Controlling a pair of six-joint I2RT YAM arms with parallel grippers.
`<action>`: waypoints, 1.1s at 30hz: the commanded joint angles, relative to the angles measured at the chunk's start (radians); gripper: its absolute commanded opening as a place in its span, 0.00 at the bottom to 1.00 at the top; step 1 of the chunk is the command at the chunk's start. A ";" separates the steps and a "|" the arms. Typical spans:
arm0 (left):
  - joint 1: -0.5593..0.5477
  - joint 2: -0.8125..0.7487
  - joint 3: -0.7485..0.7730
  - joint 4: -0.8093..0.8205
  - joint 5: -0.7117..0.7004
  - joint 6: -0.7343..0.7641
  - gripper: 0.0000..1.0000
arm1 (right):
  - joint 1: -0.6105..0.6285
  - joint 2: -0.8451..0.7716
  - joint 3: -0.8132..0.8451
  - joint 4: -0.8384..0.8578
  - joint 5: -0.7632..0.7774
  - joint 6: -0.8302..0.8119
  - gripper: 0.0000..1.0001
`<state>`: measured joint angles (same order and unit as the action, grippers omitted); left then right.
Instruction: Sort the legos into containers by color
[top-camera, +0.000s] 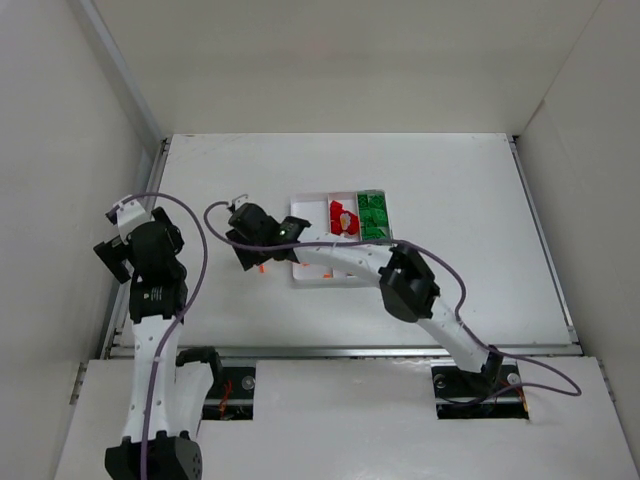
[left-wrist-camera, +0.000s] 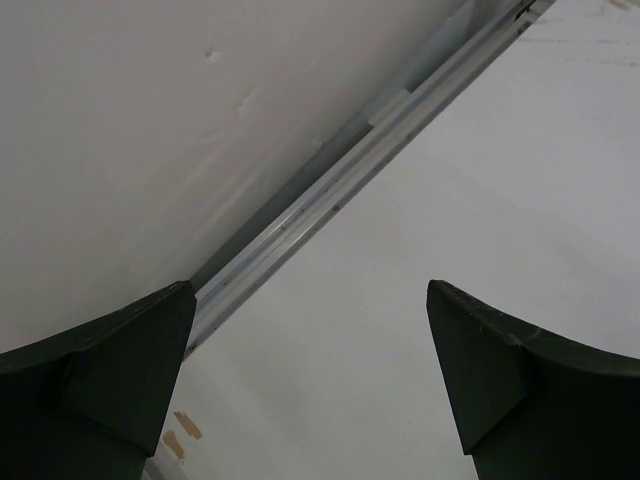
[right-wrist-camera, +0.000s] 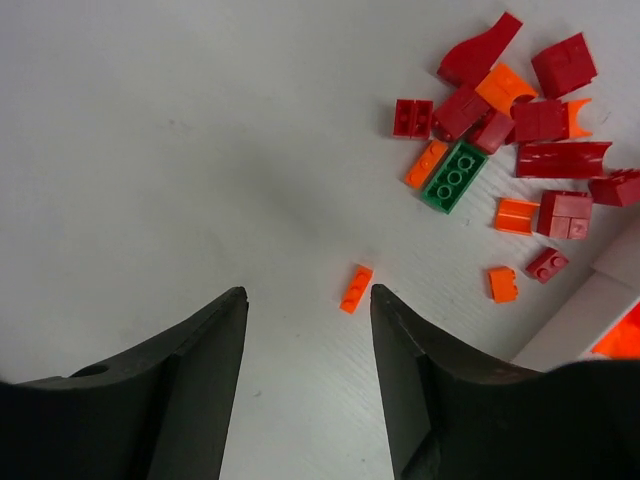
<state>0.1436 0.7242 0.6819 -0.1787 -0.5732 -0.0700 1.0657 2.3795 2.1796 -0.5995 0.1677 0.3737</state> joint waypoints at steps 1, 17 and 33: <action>0.002 -0.060 -0.028 0.053 0.007 -0.030 1.00 | 0.014 0.053 0.063 -0.034 0.148 0.016 0.58; -0.007 -0.128 -0.047 0.053 0.007 -0.030 1.00 | 0.036 0.118 -0.001 -0.046 0.148 0.025 0.25; -0.016 -0.128 -0.047 0.062 0.053 -0.011 1.00 | -0.030 -0.251 -0.211 0.100 0.193 0.036 0.00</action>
<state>0.1322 0.6079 0.6449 -0.1616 -0.5480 -0.0856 1.0843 2.3009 1.9877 -0.5694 0.3099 0.3965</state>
